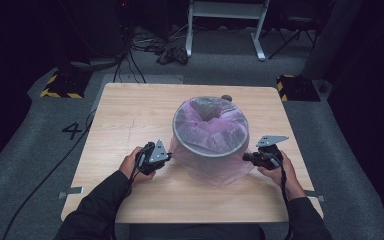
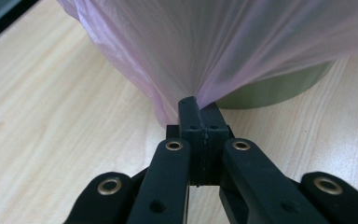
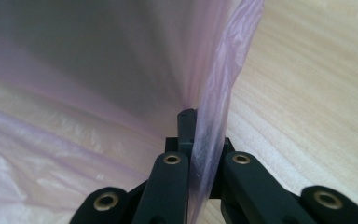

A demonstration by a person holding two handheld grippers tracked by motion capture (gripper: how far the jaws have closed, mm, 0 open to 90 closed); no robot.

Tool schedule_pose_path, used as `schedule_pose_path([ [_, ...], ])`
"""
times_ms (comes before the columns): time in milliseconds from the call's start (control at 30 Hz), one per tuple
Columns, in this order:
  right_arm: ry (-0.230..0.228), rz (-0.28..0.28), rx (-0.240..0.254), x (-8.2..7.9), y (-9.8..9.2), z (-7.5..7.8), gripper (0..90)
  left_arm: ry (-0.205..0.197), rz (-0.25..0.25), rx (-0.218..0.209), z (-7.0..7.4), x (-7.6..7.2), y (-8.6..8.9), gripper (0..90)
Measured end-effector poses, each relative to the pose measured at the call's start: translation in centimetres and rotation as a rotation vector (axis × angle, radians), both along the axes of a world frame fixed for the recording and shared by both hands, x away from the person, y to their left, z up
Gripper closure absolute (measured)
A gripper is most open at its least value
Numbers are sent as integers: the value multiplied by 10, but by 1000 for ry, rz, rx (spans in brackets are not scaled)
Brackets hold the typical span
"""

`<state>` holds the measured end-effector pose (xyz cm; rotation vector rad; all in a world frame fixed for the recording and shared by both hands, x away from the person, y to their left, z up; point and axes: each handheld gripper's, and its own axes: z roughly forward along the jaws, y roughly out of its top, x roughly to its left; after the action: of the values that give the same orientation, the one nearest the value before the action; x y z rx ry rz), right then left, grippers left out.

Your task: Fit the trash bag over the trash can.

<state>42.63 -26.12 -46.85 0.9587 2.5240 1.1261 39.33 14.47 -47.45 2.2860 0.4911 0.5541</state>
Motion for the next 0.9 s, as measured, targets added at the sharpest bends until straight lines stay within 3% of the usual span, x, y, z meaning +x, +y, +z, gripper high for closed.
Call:
schedule_pose_path([
  [100,28,-17,-6,4,2,-8,894,15,12,12,-6,3,2,900],
  [233,41,-45,-9,7,-2,-11,852,15,58,-32,-6,3,12,899],
  [267,40,-56,-4,6,-4,-11,818,7,79,-51,-7,2,15,843],
  [300,37,-72,2,6,-6,-11,738,14,111,-61,-7,1,18,715],
  [333,28,-109,1,5,-9,-10,605,24,118,-63,-7,0,21,591],
  [433,12,-150,40,0,-22,-8,460,73,136,-88,-9,-6,30,336],
  [467,7,-156,51,-2,-26,-7,423,114,130,-114,-9,-8,34,290],
  [600,-36,-177,96,-14,-45,1,258,167,160,-175,-10,-16,47,184],
  [767,-130,-191,138,-31,-59,16,211,200,199,-188,-16,-22,58,189],
  [833,-173,-208,85,-35,-58,19,213,205,222,-175,-19,-23,60,196],
  [867,-204,-208,23,-39,-54,21,213,206,224,-175,-20,-23,60,196],
  [900,-227,-205,-5,-41,-51,22,219,206,227,-174,-20,-24,61,199],
])
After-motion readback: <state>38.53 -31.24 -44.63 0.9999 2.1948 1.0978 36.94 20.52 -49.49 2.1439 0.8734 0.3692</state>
